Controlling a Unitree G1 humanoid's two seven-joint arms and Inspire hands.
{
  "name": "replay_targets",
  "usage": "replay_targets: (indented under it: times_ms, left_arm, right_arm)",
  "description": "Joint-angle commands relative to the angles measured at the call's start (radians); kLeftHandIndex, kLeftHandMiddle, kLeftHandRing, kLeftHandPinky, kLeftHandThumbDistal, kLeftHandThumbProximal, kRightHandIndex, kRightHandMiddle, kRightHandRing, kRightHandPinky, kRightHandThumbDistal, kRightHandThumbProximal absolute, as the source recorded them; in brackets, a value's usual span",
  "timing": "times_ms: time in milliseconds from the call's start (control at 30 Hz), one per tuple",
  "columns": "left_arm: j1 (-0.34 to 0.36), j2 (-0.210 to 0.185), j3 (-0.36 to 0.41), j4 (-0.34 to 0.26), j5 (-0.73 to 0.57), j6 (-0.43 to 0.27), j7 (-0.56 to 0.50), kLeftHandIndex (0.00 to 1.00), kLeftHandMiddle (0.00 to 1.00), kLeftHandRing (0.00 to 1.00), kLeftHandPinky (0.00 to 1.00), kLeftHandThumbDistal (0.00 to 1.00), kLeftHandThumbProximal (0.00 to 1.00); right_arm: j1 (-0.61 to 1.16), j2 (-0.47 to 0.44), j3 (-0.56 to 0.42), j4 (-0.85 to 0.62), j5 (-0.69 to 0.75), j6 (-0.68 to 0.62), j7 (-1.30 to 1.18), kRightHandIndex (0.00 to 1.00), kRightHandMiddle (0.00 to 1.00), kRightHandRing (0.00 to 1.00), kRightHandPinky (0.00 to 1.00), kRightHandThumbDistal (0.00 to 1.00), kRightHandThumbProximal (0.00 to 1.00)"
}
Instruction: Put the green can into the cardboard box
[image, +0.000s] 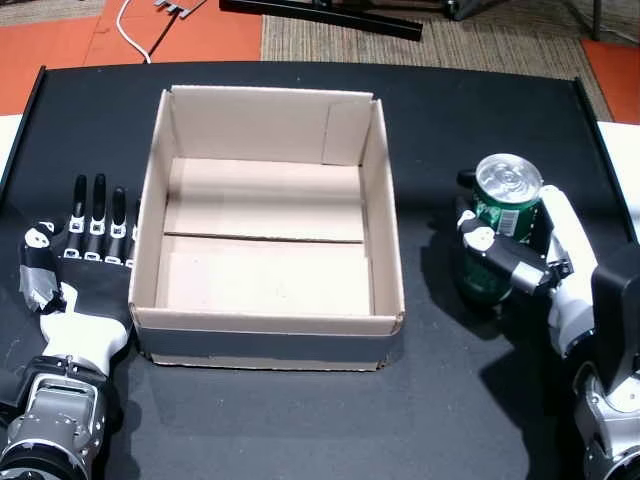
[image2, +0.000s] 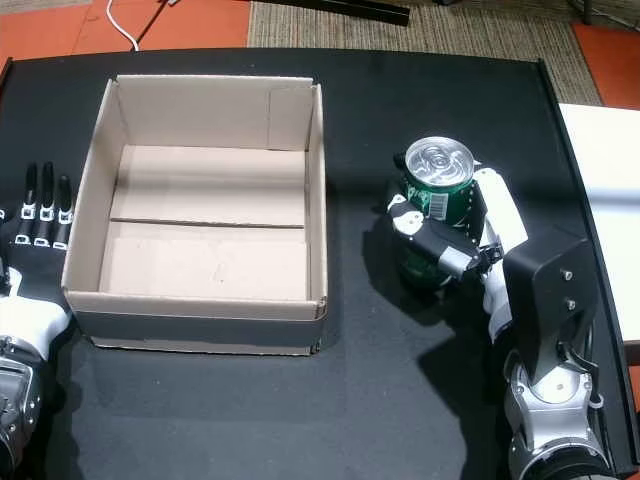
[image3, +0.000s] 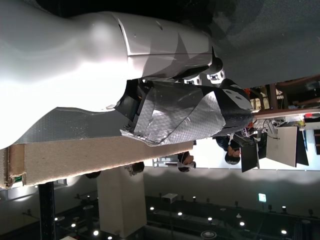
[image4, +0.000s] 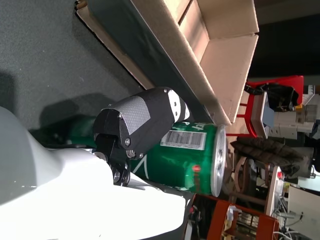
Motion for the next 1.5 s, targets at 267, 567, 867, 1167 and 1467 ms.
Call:
replay_targets:
  times_ms: [267, 567, 867, 1167, 1467]
  left_arm:
    - [0.045, -0.007, -0.005, 0.027, 0.014, -0.006, 0.036, 0.48, 0.47, 0.58, 0.78, 0.0, 0.83]
    - [0.032, -0.015, -0.004, 0.027, 0.014, -0.012, 0.052, 0.5, 0.48, 0.6, 0.78, 0.0, 0.85]
    - [0.026, -0.024, 0.002, 0.029, 0.009, -0.01, 0.053, 0.47, 0.47, 0.57, 0.74, 0.0, 0.84]
    - [0.025, -0.033, 0.005, 0.028, 0.007, -0.002, 0.03, 0.49, 0.5, 0.62, 0.78, 0.0, 0.83]
    - [0.027, -0.036, 0.0, 0.028, 0.015, -0.014, 0.026, 0.49, 0.48, 0.61, 0.76, 0.01, 0.8]
  right_arm:
    - [-0.041, -0.089, 0.071, -0.072, -0.137, -0.162, -0.139, 0.2, 0.19, 0.26, 0.49, 0.0, 0.0]
    - [-0.231, -0.22, 0.08, -0.187, -0.172, -0.292, -0.158, 0.15, 0.16, 0.23, 0.38, 0.01, 0.0]
    - [-0.47, -0.293, 0.029, -0.218, -0.049, -0.282, 0.007, 0.0, 0.0, 0.09, 0.33, 0.12, 0.0]
    - [-0.563, -0.264, 0.029, -0.218, -0.049, -0.302, 0.008, 0.0, 0.0, 0.08, 0.32, 0.17, 0.0]
    - [-0.648, -0.168, 0.12, -0.108, -0.131, -0.163, 0.026, 0.0, 0.0, 0.09, 0.32, 0.22, 0.07]
